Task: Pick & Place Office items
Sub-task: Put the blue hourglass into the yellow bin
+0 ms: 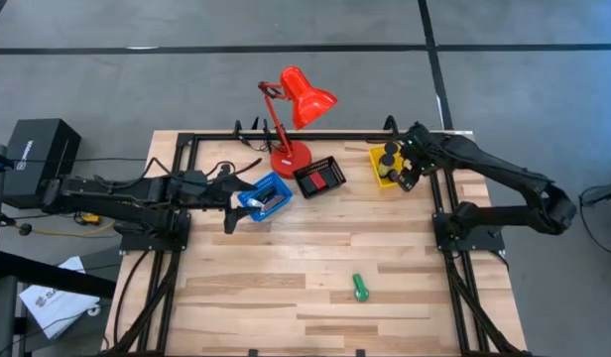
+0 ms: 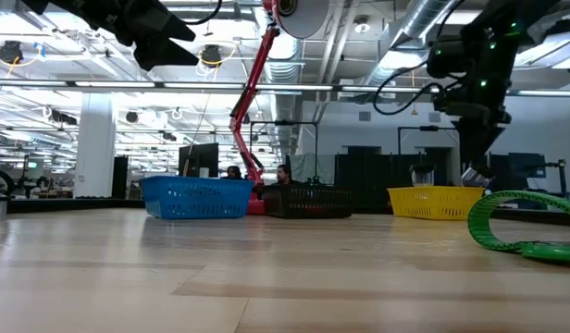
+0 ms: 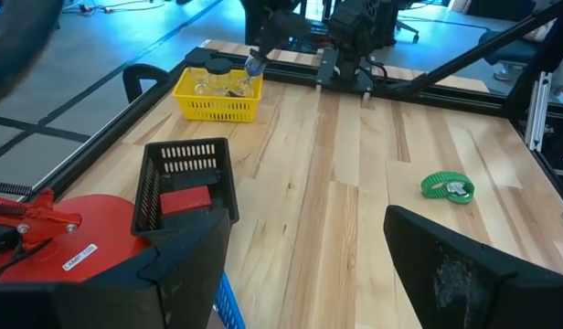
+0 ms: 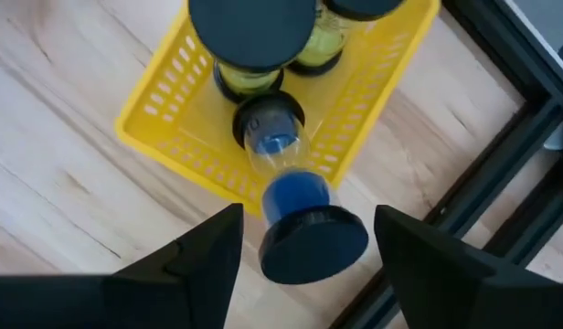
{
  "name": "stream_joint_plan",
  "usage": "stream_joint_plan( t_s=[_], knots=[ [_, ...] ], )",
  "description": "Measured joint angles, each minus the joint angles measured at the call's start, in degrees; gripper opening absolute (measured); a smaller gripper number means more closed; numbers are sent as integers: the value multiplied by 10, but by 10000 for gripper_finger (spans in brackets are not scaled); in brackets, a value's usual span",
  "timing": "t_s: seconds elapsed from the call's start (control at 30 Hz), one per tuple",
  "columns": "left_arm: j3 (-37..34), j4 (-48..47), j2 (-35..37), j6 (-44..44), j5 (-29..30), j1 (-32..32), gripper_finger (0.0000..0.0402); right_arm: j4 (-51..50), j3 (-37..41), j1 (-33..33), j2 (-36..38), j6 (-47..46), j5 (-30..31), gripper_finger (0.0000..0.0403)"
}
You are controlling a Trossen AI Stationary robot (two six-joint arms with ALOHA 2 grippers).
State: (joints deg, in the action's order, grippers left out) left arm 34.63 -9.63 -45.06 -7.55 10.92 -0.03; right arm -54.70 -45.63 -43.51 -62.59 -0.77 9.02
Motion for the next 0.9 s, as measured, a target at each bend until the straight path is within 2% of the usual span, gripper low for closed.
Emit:
stream_joint_plan(
  t_s=[0.27,0.9],
  knots=[
    [0,5,0,0,-2,0,285,6,0,0,-42,30,0,261],
    [0,7,0,0,-1,0,285,-6,0,-1,-60,38,7,261]
  ],
)
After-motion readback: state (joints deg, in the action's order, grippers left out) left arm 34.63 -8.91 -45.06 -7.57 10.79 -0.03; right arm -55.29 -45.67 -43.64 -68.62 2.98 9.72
